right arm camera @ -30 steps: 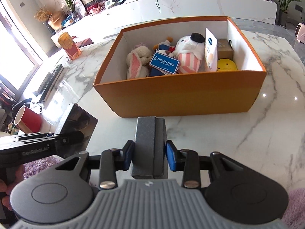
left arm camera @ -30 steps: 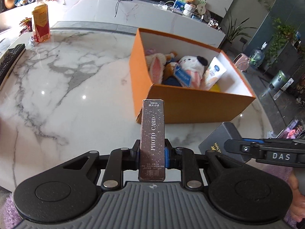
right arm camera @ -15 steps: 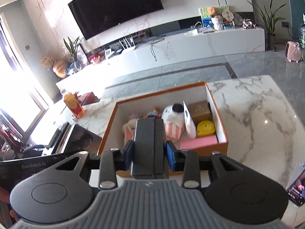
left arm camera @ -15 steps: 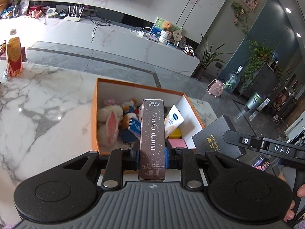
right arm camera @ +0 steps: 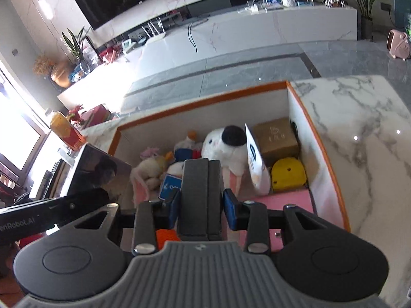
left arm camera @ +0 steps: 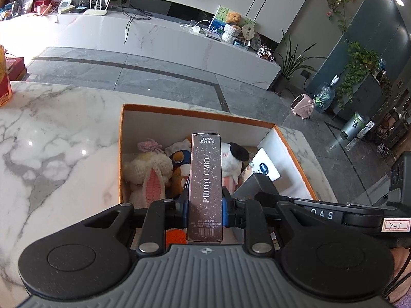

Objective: Organize objects
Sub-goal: 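Carry both held boxes over the orange box and lower them inside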

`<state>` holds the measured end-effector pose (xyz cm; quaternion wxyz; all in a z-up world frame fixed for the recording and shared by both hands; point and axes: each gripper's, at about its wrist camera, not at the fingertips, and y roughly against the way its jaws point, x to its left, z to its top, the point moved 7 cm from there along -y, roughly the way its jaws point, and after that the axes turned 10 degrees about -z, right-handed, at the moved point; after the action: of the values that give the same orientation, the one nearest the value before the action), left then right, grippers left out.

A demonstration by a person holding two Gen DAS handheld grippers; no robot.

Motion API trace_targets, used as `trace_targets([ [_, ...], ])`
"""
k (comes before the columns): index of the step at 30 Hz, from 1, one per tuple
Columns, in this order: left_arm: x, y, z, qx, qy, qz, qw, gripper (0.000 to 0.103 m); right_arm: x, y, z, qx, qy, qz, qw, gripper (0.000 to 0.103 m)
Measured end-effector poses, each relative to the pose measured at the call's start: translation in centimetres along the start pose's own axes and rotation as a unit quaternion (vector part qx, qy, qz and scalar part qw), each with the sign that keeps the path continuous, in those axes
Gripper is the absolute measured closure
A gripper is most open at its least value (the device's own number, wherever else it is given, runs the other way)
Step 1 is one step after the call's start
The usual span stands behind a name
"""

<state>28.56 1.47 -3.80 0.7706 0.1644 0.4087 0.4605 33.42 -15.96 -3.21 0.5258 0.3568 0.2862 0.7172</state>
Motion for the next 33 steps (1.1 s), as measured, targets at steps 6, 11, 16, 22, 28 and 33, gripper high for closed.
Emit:
trace_targets([
  [6,1.5,-1.2,-0.5,0.008,0.023,-0.007,0.9997,0.076,-1.1,-3.6,-1.1,0.067,-0.044,0.033,0.996,0.065],
  [11,2.3,-1.9,-0.7,0.012,0.034,-0.014,0.9993,0.076,-0.3,-4.4,-1.2,0.086,-0.056,0.058,0.993,0.065],
  [16,2.8,-2.1,-0.7,0.013,0.038,-0.015,0.9991,0.076,1.0,-6.1,-1.8,0.119,-0.023,0.049,0.991,0.065],
  [22,3.1,-1.8,-0.6,0.006,0.039,-0.017,0.9991,0.076,1.4,-6.9,-2.4,0.142,0.041,0.0,0.989,0.061],
  [28,3.3,-1.9,-0.9,-0.004,0.037,-0.025,0.999,0.076,1.3,-6.2,-2.2,0.133,0.097,-0.042,0.986,0.049],
  [33,3.3,-2.0,-1.4,-0.005,0.027,-0.029,0.9992,0.076,1.4,-6.9,-3.0,0.149,0.11,-0.049,0.981,0.069],
])
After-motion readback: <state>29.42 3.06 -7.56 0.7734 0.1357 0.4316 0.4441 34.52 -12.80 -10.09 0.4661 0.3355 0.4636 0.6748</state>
